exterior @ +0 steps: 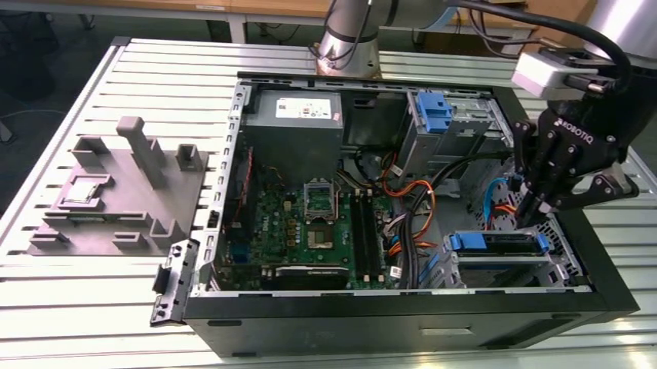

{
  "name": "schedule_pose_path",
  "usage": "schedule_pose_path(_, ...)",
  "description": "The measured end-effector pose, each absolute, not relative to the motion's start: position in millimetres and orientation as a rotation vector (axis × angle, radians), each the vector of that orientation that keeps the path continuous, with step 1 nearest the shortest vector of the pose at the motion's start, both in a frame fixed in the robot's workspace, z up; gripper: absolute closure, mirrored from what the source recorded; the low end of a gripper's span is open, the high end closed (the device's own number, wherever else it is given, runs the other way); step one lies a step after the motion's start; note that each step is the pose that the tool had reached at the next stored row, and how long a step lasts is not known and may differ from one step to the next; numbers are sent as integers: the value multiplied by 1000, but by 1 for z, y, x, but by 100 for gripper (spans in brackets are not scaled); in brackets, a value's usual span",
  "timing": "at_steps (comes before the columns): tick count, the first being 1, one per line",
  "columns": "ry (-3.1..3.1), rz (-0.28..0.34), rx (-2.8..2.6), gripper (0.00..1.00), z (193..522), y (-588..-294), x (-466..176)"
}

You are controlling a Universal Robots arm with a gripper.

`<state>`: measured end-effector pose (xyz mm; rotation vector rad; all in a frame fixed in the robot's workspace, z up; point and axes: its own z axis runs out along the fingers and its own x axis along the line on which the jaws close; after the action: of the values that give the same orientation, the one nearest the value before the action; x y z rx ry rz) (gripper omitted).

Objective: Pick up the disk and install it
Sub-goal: 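Insert the first disk wire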

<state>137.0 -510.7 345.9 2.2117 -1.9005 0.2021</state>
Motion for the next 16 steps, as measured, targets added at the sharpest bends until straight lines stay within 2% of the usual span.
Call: schedule_pose_path(16,-1955,176,2168,84,339,-518,139)
